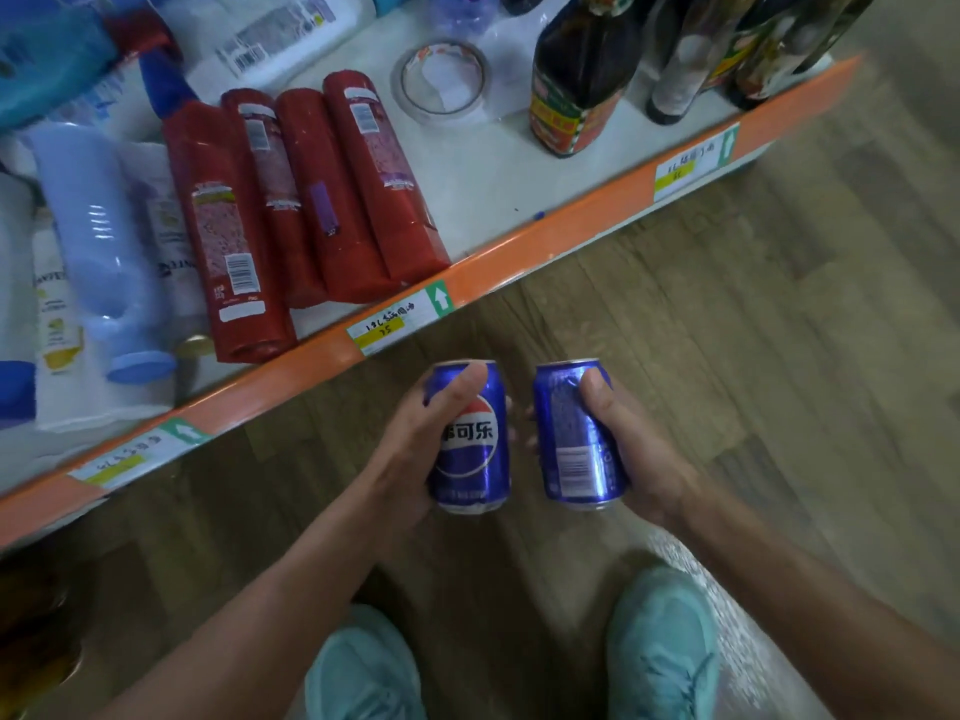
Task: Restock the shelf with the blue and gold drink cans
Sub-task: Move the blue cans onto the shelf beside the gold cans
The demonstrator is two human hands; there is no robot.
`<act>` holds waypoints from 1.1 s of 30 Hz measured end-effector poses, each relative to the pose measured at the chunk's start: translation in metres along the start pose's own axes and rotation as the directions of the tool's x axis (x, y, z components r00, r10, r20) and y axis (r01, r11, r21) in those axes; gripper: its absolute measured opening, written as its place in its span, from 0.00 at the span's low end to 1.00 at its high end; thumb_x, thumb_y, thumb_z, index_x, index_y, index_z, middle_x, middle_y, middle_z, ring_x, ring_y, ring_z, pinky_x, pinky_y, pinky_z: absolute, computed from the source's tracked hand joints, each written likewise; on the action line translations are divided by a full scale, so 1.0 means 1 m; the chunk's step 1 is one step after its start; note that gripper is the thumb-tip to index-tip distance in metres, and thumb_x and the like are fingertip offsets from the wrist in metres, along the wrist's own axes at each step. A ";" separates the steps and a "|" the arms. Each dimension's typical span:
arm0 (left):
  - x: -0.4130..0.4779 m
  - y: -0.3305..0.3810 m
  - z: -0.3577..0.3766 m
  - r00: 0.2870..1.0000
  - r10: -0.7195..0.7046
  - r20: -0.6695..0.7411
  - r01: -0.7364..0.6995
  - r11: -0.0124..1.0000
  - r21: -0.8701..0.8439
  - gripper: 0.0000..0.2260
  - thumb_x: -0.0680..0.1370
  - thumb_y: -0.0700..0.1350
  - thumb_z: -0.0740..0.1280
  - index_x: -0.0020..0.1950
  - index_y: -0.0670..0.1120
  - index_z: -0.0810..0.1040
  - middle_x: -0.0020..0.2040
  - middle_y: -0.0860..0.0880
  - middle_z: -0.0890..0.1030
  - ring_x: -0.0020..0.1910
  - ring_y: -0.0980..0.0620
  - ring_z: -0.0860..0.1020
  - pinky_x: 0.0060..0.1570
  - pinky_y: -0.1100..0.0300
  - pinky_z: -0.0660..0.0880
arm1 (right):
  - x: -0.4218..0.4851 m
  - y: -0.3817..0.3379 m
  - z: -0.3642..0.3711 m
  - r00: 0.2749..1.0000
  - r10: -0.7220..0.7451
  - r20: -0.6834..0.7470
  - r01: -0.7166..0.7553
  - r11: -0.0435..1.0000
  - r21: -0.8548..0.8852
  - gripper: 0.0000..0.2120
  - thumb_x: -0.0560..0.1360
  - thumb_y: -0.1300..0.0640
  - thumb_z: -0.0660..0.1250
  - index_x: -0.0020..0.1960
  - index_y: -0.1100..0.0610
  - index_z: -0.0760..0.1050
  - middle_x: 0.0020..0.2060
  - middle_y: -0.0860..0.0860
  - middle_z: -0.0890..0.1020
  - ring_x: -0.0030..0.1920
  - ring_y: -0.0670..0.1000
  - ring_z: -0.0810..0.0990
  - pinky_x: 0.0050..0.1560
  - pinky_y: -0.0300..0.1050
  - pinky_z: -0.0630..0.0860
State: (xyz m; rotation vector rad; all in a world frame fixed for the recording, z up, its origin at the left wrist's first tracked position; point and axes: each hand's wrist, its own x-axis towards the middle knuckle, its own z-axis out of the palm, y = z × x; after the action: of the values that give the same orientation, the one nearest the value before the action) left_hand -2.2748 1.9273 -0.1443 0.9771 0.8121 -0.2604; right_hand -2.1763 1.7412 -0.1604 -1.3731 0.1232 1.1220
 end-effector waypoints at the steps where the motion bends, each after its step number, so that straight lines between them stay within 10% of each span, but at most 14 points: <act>1: -0.007 0.009 0.002 1.000 0.001 0.009 -0.001 1.000 0.005 0.41 0.62 0.66 0.79 0.65 0.41 0.74 0.51 0.39 0.83 0.44 0.43 0.84 0.40 0.51 0.82 | -0.009 -0.007 0.002 1.000 0.017 -0.010 -0.017 1.000 0.021 0.53 0.57 0.27 0.77 0.67 0.63 0.71 0.53 0.65 0.83 0.45 0.62 0.84 0.44 0.55 0.81; 19: -0.336 0.234 0.174 0.979 -0.196 0.053 0.202 0.963 -0.176 0.39 0.65 0.64 0.78 0.61 0.34 0.77 0.48 0.35 0.80 0.40 0.41 0.81 0.42 0.52 0.80 | -0.325 -0.292 0.098 0.996 0.084 0.026 -0.088 0.975 0.202 0.44 0.63 0.30 0.76 0.59 0.67 0.75 0.47 0.63 0.83 0.42 0.62 0.83 0.47 0.58 0.80; 33: -0.555 0.420 0.292 0.981 0.107 -0.160 -0.131 0.980 -0.148 0.41 0.63 0.65 0.79 0.66 0.40 0.76 0.51 0.37 0.84 0.43 0.40 0.83 0.45 0.48 0.81 | -0.514 -0.534 0.169 0.990 -0.115 0.081 0.121 0.990 -0.068 0.49 0.58 0.28 0.78 0.65 0.61 0.74 0.51 0.64 0.84 0.43 0.62 0.85 0.43 0.55 0.81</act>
State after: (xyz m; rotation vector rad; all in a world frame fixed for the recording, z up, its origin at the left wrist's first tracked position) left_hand -2.2852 1.8388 0.6048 0.9000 0.8950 -0.0178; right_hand -2.1638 1.6998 0.5987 -1.3815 -0.0550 1.0872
